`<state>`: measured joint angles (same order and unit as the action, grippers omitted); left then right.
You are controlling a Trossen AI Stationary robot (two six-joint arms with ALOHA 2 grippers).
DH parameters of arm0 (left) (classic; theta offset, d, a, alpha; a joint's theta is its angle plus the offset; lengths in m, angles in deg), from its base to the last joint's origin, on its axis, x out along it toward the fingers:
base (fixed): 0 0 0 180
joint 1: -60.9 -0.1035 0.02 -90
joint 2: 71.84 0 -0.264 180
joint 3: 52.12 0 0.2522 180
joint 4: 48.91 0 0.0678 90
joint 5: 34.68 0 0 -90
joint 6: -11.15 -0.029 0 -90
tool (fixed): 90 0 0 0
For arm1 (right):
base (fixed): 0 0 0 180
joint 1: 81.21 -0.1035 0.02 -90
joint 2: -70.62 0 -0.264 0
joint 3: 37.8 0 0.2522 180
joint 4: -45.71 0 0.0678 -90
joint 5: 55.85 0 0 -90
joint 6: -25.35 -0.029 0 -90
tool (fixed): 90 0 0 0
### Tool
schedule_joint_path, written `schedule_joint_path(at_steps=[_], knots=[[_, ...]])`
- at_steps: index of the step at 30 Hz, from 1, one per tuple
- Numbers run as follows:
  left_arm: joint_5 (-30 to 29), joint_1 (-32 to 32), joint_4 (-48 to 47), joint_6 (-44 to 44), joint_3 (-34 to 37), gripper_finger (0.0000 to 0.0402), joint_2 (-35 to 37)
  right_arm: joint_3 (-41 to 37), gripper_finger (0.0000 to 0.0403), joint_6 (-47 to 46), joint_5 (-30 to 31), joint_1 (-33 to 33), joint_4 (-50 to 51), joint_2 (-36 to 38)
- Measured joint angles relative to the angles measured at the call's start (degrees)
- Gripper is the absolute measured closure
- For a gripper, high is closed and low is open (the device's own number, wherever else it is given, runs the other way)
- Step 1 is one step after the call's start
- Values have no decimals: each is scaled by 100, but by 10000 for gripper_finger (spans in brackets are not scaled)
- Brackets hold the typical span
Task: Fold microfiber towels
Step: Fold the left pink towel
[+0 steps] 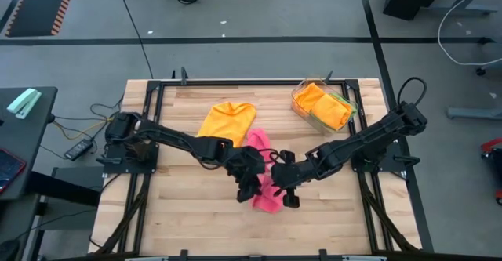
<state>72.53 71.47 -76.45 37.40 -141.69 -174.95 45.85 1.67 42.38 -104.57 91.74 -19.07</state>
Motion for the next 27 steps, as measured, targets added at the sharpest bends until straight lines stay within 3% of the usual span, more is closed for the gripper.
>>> schedule_joint_path(at_steps=[5, 10, 22, 27], knots=[[-26, -8, 108, 54, 5, 231, -101, -26, 402, 154, -72, 44, -176, 1], [-28, -3, 472, 163, -2, 248, -92, -26, 402, 283, -85, 82, -239, 0], [-157, -16, 468, 463, -2, 321, -92, 188, 398, 455, -278, 61, -110, 66], [-107, -16, 591, 283, -2, 383, -92, 201, 395, 657, -299, 102, -105, 29]])
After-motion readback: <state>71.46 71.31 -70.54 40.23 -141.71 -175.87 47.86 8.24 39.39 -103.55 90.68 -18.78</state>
